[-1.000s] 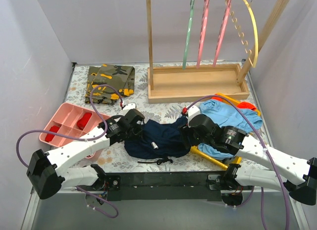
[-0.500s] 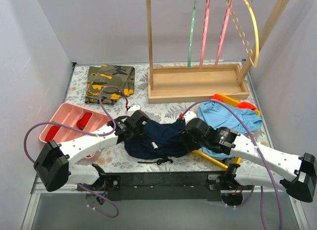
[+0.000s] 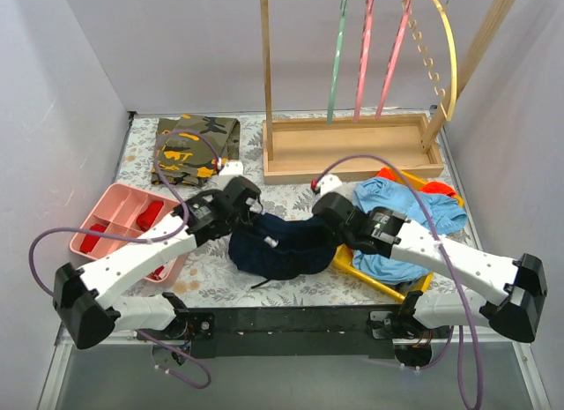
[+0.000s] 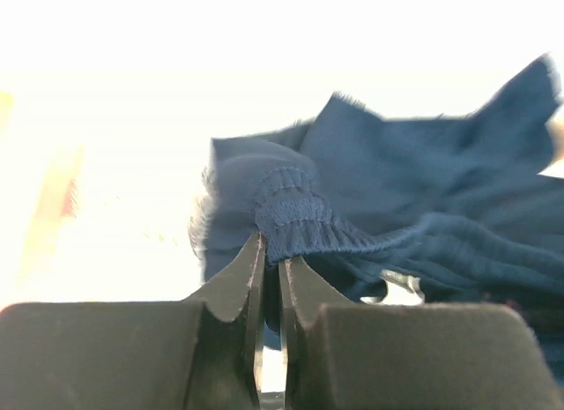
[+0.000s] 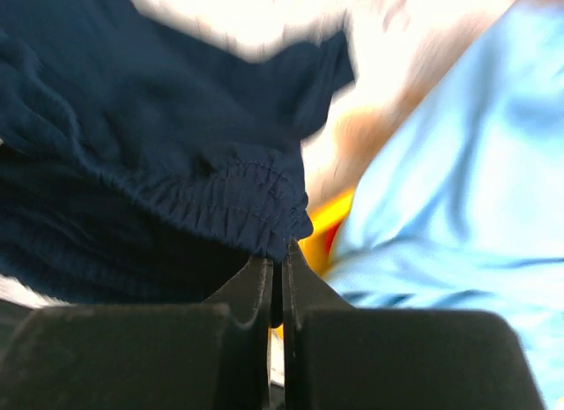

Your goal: Place the shorts on the hanger

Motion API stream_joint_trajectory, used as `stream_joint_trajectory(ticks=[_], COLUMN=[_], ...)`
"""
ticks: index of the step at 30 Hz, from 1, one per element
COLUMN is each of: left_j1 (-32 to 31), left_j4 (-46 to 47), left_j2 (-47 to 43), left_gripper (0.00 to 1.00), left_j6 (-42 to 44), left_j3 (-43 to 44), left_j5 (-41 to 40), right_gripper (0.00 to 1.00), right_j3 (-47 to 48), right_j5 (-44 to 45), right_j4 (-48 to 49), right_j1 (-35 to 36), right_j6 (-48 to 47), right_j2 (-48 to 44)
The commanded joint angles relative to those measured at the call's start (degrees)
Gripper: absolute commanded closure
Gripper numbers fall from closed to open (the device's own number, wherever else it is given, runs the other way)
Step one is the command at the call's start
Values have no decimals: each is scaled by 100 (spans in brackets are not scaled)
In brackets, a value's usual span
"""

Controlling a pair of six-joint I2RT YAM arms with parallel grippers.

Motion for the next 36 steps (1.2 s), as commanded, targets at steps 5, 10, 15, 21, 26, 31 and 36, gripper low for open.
stream_joint_trajectory(ticks=[5,10,15,21,26,31,36], left_j1=[90,81,81,81,134,607,723], left_j4=[-330,311,400,-127,-225,1028,1630], left_j2=[-764,-519,-281,-341,-824,-1063,-606], left_gripper=[100,100,100,100,100,100,100], left_j6=[1617,2636,3051,2517,1419,390,265], left_j3=[3384,4913,5627,4877,2661,-131,-717], left_j5=[-1573,-1652,-1608,-1485,-864,938,1827], right_gripper=[99,99,99,99,99,99,99], right_j3=[2988,4168,5346,4866,2464,359,-785], right_j5=[1038,1293,1538,1435,785,-192,-650], right_j4=[-30,-3,-389,-530,-173,891,1902], right_j1=[-38,-38,-38,-81,-362,-740,-1065], right_j6=[-299,-694,-984,-669,296,904,1124], right_j2=[-310,-100,375,367,-237,-626,-609])
